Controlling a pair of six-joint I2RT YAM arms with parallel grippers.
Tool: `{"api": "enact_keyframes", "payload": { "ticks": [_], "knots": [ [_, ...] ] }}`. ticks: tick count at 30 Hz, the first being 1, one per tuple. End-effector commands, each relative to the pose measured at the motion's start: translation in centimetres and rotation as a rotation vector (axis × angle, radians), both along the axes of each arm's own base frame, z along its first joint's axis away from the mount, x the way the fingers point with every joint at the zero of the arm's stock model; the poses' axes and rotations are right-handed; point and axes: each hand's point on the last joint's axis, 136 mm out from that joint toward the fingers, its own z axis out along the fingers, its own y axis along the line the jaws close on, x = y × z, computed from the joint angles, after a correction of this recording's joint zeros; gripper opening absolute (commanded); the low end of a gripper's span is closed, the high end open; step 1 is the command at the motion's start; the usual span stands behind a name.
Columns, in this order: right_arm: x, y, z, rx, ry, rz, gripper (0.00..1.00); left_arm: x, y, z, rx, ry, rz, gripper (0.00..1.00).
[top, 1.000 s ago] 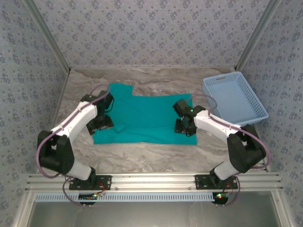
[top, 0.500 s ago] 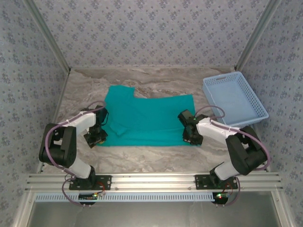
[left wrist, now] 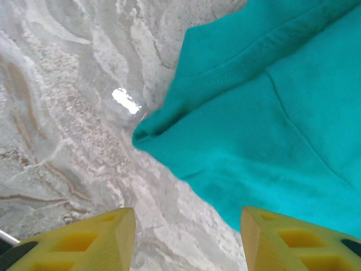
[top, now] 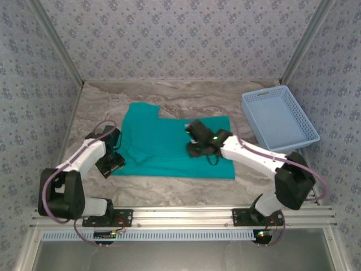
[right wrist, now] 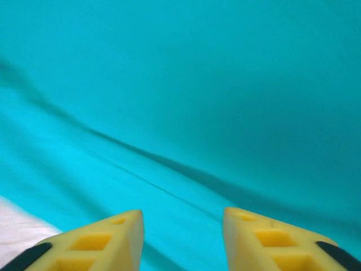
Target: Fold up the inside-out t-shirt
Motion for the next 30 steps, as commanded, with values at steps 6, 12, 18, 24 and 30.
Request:
{"api": "enact_keyframes", "payload": {
  "ticks": [6, 12, 18, 24, 30],
  "knots": [
    [0.1, 19.5, 0.9, 0.17, -0.236, 0.624, 0.52, 0.8, 0.9, -1.4, -0.015, 0.07, 0.044, 0.52],
    [-1.4, 23.6, -2.8, 0.157, -0.224, 0.731, 0.55, 0.5, 1.7, -3.7, -0.023, 0.112, 0.081, 0.52],
    [1.7, 25.1, -6.5, -0.005, -0.27, 0.692, 0.5, -0.2, 2.8, -4.0, 0.012, 0.133, 0.087, 0.51],
    [2.9, 24.7, -8.2, -0.037, -0.249, 0.642, 0.26, -1.1, 3.3, -4.6, 0.013, 0.162, 0.087, 0.51],
    [8.0, 21.6, -7.0, -0.131, -0.321, 0.441, 0.16, -1.7, 3.7, -4.8, 0.024, 0.161, 0.094, 0.51]
  ]
}}
